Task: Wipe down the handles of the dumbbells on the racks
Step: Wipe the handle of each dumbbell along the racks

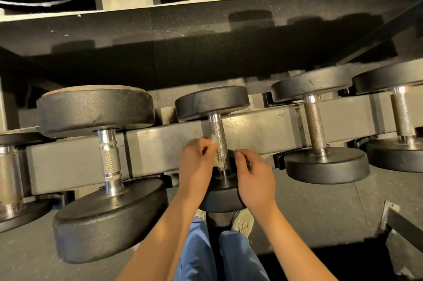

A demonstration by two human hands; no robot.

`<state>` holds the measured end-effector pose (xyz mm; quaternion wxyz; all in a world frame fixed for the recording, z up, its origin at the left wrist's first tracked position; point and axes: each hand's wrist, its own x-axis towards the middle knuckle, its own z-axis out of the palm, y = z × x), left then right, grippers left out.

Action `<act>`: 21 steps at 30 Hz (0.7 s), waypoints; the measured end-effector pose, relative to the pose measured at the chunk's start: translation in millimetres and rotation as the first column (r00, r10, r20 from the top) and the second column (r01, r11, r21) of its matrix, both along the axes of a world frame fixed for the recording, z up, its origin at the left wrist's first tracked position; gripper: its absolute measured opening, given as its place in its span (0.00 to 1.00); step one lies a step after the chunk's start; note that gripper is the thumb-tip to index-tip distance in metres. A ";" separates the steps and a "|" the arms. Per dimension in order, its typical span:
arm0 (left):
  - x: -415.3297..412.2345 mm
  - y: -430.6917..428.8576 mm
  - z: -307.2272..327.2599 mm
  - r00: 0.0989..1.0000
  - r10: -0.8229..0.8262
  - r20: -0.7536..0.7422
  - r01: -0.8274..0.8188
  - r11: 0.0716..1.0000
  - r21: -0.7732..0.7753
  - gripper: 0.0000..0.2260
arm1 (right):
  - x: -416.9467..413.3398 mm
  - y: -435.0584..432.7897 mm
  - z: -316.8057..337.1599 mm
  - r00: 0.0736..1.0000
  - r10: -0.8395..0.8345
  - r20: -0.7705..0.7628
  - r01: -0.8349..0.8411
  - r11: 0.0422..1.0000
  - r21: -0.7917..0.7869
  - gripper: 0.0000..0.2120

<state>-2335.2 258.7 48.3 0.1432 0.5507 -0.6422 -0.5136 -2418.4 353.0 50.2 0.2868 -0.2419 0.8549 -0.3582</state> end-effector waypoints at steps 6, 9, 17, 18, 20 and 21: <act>1.3 2.9 4.9 0.999 0.028 -0.027 -0.029 0.998 -0.054 0.09 | 0.3 0.0 1.8 0.999 -0.031 0.013 0.031 0.999 -0.022 0.10; -13.7 -16.0 8.3 0.992 0.089 -0.084 -0.105 0.974 -0.200 0.08 | 0.9 0.1 3.8 0.999 -0.049 0.019 0.049 0.999 -0.022 0.10; -3.0 7.4 0.0 1.000 -0.004 0.016 0.005 0.998 -0.062 0.15 | 7.4 3.3 1.3 0.996 -0.060 -0.062 0.059 0.998 -0.031 0.18; -0.2 10.2 -0.1 0.999 -0.034 0.034 0.036 0.998 -0.048 0.16 | 7.9 3.6 1.2 0.996 -0.065 -0.057 0.063 0.997 -0.034 0.19; 1.6 7.1 0.8 0.995 -0.067 0.068 0.071 0.996 -0.056 0.17 | 7.5 4.3 1.3 0.997 -0.064 -0.047 0.062 0.997 -0.045 0.17; 0.3 3.1 3.0 0.996 -0.056 0.069 0.060 0.996 -0.069 0.16 | 6.9 4.4 1.3 0.997 -0.063 -0.040 0.061 0.997 -0.046 0.15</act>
